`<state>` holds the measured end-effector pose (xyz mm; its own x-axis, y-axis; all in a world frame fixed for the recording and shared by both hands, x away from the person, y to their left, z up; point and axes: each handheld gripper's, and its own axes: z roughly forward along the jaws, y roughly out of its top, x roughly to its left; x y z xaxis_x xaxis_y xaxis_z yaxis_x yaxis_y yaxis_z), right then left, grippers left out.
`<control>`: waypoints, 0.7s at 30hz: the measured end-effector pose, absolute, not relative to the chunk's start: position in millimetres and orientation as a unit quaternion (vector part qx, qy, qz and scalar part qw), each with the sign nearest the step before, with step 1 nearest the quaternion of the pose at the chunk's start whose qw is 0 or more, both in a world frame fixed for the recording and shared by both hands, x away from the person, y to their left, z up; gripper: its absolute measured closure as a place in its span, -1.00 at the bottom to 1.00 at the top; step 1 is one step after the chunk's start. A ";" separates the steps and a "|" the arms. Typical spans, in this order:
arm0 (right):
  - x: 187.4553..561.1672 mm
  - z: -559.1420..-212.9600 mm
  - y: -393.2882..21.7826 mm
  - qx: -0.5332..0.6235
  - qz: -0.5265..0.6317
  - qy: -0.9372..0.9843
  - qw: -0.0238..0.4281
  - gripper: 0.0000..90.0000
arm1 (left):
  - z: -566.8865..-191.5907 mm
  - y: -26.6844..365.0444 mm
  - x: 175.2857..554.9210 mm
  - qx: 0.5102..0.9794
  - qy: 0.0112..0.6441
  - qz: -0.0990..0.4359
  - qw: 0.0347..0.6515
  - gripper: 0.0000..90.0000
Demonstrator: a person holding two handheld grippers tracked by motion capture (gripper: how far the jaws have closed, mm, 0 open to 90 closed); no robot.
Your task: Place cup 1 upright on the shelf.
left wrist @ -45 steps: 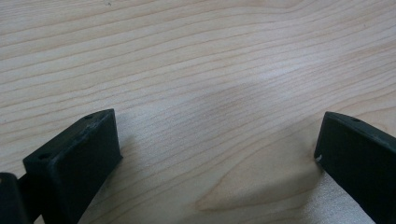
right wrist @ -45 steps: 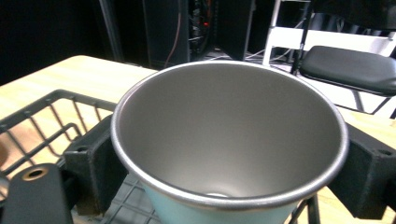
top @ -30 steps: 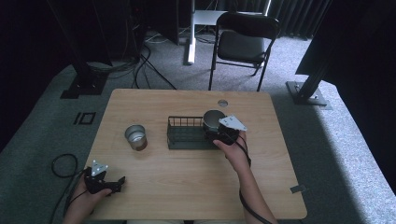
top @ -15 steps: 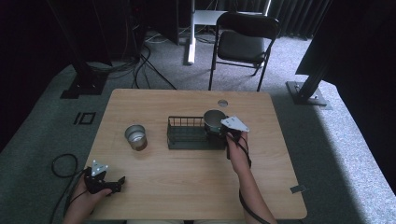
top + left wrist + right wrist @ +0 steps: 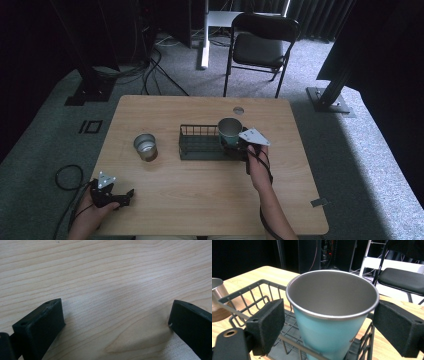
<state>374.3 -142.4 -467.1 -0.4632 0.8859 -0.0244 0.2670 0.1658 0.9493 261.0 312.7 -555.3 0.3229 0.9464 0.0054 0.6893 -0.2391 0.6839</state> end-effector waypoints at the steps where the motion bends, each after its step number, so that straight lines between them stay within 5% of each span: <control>1: 373.1 -467.1 -143.4 0.413 0.495 0.697 0.313 -0.76 | -555.3 312.8 261.1 0.757 0.540 0.216 0.298 -0.98; 21: 355.4 -475.1 -171.5 0.389 0.490 0.725 0.289 -0.76 | -555.3 312.7 261.0 0.757 0.540 0.216 0.298 -0.98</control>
<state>355.4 -171.5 -475.1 -0.5306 0.8468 -0.0384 0.2792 0.2174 0.9353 261.0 312.7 -555.3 0.3229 0.9464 0.0052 0.6892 -0.2389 0.6841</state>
